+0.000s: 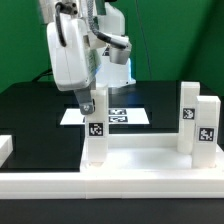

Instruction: Assemble desk

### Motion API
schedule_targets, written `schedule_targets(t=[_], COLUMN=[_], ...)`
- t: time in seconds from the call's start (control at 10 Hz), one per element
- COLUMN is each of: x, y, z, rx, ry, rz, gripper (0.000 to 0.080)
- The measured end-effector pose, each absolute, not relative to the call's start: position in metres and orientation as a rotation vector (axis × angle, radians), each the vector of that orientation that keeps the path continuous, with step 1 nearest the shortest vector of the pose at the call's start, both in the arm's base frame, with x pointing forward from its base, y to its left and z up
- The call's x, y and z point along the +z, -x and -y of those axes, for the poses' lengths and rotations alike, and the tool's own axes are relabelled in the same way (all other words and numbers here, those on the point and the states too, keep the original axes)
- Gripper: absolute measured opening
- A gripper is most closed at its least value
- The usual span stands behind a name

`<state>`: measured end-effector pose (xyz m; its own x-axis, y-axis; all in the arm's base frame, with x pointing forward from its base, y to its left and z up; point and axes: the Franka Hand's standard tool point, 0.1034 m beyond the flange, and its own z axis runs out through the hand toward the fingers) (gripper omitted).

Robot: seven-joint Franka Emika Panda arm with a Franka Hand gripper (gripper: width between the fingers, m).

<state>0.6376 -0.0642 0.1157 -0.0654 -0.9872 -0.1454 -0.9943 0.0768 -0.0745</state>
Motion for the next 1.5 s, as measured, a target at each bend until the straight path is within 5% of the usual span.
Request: schedule_targets(t=[0.1, 0.3, 0.5, 0.8, 1.1, 1.3, 1.4, 1.5], x=[0.115, 0.114, 0.113, 0.113, 0.11, 0.11, 0.11, 0.109], y=[-0.638, -0.638, -0.639, -0.639, -0.632, -0.633, -0.633, -0.633], z=[0.064, 0.059, 0.055, 0.055, 0.041, 0.042, 0.042, 0.042], rx=[0.063, 0.017, -0.008, -0.032, -0.02, -0.026, -0.025, -0.022], ry=[2.06, 2.31, 2.53, 2.724, 3.055, 3.043, 3.039, 3.03], rz=[-2.157, -1.927, -1.66, -1.339, -0.401, -0.491, -0.516, -0.564], gripper=[0.0291, 0.0579, 0.0637, 0.0649, 0.0649, 0.0649, 0.0516, 0.0516])
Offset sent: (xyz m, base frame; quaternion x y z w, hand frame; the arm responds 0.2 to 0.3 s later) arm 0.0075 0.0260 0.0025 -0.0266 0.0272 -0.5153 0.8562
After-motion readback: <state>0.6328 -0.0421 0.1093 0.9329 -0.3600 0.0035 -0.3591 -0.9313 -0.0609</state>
